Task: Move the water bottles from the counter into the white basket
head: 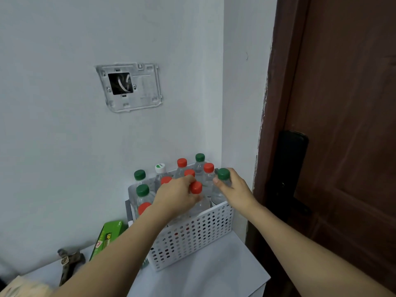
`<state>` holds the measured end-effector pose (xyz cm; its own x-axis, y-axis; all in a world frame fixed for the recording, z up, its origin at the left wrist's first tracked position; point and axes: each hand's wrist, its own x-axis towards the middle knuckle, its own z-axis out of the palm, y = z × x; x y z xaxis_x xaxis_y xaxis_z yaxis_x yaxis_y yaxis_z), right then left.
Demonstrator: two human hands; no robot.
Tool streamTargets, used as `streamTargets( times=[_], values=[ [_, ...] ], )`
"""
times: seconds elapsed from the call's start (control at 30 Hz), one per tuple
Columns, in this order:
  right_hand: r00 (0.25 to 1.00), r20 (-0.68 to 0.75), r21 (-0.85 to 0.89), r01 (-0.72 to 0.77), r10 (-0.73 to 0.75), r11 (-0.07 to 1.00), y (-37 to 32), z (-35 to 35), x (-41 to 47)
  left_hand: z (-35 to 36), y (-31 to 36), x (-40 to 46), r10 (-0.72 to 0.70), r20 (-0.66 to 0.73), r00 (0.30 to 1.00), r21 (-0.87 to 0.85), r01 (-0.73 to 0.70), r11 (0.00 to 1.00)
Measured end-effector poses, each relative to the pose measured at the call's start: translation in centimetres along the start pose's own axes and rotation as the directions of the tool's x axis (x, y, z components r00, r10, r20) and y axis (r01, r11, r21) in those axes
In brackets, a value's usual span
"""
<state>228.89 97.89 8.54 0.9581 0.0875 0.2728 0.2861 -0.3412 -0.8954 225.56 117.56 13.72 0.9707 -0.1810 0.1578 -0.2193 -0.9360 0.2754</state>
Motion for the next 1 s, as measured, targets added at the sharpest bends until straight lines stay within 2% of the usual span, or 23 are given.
streamTargets(
  times=[0.13, 0.23, 0.3, 0.5, 0.7, 0.8, 0.87, 0.93, 1.0],
  values=[
    [0.999, 0.01, -0.046, -0.032, 0.033, 0.998, 1.1, 0.6, -0.3, 0.1, 0.0, 0.9, -0.005, 0.054, 0.999, 0.043, 0.003, 0.999],
    [0.998, -0.06, -0.098, -0.025, 0.019, 0.995, 1.9, 1.1, -0.8, 0.3, -0.1, 1.3, -0.009, 0.06, 0.998, 0.037, 0.007, 0.999],
    [0.997, -0.072, -0.072, -0.027, 0.022, 0.997, 1.9, 1.1, -0.9, 0.4, -0.3, 1.2, -0.013, 0.059, 0.998, 0.036, 0.011, 0.999],
    [0.999, 0.024, 0.001, -0.045, 0.045, 0.999, 1.3, 0.8, -0.9, 0.2, -0.1, 1.2, -0.015, 0.079, 0.997, 0.017, 0.014, 1.0],
    [0.99, 0.06, -0.048, -0.123, 0.126, 0.991, -0.1, 0.2, -1.4, -0.7, 0.6, 0.9, -0.015, 0.11, 0.994, 0.039, 0.01, 0.999],
    [0.994, 0.005, -0.097, -0.109, 0.11, 0.989, -1.2, -0.3, -2.0, -1.1, 0.9, 0.3, -0.001, 0.07, 0.998, 0.022, 0.0, 1.0],
    [0.997, -0.04, -0.203, -0.075, 0.068, 0.976, -2.1, -0.8, -2.3, -1.3, 0.9, -0.2, 0.005, 0.012, 1.0, -0.065, -0.005, 0.998],
    [0.997, -0.078, -0.315, -0.043, 0.019, 0.948, -3.1, -1.2, -2.8, -1.8, 0.8, -0.9, 0.014, -0.081, 0.997, -0.1, -0.022, 0.995],
    [0.996, -0.079, -0.351, 0.018, -0.049, 0.936, -4.2, -1.4, -3.2, -2.2, 0.4, -1.4, 0.029, -0.197, 0.98, -0.076, -0.045, 0.996]
  ],
)
